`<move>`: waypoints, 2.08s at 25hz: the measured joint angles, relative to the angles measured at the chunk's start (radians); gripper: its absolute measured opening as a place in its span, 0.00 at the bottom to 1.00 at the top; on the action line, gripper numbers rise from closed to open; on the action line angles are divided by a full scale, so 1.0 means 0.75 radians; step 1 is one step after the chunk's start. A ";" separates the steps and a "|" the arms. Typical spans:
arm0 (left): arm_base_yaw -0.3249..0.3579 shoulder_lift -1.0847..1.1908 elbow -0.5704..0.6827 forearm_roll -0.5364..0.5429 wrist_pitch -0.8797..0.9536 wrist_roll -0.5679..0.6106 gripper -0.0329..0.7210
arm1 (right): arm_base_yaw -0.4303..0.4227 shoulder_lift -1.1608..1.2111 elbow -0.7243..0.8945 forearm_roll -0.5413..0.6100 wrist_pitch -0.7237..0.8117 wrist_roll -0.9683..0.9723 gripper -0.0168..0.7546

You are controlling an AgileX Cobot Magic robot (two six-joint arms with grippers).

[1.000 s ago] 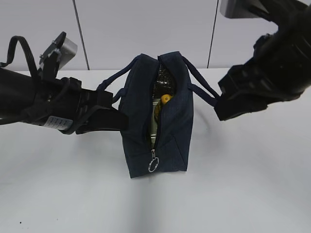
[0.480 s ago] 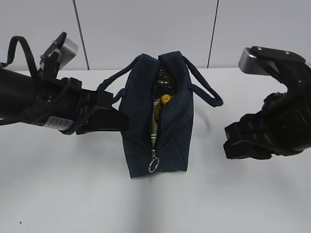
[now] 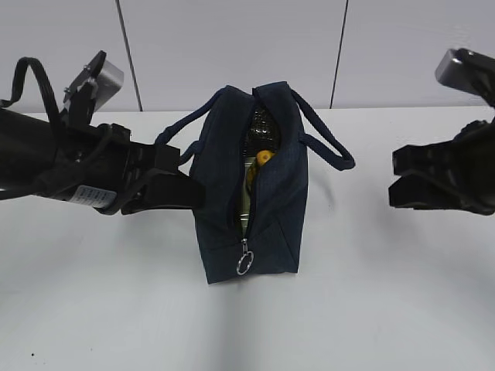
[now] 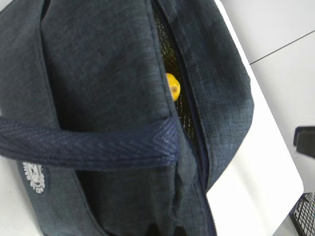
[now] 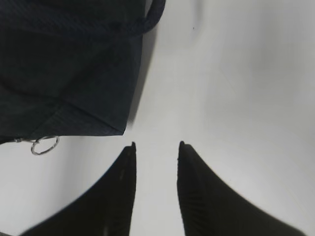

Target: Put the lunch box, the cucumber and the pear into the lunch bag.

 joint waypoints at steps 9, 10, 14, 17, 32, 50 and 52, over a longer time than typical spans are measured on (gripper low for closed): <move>-0.001 0.000 0.000 0.000 0.000 0.000 0.02 | -0.176 0.131 -0.182 0.415 0.256 -0.409 0.33; -0.001 0.000 0.000 0.000 -0.001 0.000 0.02 | -0.194 0.158 -0.188 0.496 0.300 -0.490 0.33; -0.001 0.000 0.000 0.000 -0.001 0.000 0.02 | -0.233 0.225 -0.188 0.714 0.495 -0.759 0.33; -0.001 0.000 0.000 0.000 -0.001 0.000 0.02 | -0.234 0.231 -0.170 0.772 0.570 -0.900 0.33; -0.001 0.000 0.000 0.000 -0.001 0.000 0.02 | -0.234 0.231 0.185 1.365 0.640 -1.907 0.33; -0.001 0.000 0.000 -0.037 -0.021 0.113 0.42 | -0.146 0.390 0.187 1.535 0.470 -2.457 0.44; -0.001 0.000 0.000 -0.042 -0.022 0.174 0.46 | -0.118 0.394 0.187 1.579 0.470 -2.547 0.47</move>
